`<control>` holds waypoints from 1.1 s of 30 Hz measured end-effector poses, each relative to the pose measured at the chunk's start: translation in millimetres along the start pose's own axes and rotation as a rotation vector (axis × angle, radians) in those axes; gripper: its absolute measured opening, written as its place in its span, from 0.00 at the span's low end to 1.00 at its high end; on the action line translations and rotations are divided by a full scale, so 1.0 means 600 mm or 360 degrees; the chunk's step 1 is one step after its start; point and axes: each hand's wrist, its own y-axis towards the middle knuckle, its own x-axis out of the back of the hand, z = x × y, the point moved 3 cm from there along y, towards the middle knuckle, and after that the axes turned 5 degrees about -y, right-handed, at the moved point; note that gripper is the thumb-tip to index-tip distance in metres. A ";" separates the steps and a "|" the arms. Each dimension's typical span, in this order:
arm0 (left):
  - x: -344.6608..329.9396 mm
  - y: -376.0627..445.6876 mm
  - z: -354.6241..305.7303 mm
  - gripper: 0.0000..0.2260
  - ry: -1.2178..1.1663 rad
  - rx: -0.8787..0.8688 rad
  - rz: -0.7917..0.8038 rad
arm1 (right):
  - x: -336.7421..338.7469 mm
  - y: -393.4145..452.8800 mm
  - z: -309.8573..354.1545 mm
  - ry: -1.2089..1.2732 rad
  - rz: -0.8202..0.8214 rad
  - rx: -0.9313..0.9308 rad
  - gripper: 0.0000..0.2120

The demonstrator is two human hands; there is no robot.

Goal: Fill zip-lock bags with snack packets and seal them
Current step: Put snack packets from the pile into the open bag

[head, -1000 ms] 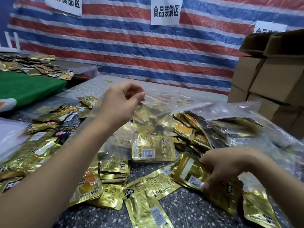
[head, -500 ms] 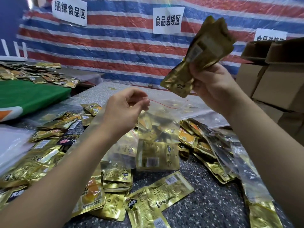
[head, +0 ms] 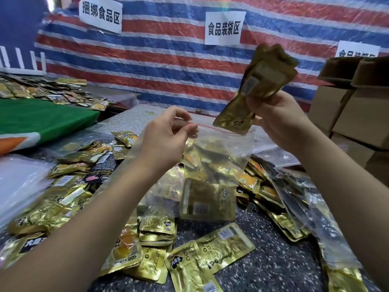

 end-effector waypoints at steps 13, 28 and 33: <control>-0.010 -0.005 -0.001 0.10 -0.0003 -0.0042 0.0013 | -0.024 -0.012 0.004 -0.1470 0.0701 -0.0139 0.01; -0.008 -0.002 -0.005 0.09 -0.0223 -0.0008 0.0023 | -0.045 -0.017 0.032 -0.1800 0.0833 -0.0274 0.15; -0.008 -0.004 -0.011 0.12 -0.0210 0.0018 0.0008 | -0.046 -0.019 0.026 -0.1795 0.0968 -0.0345 0.12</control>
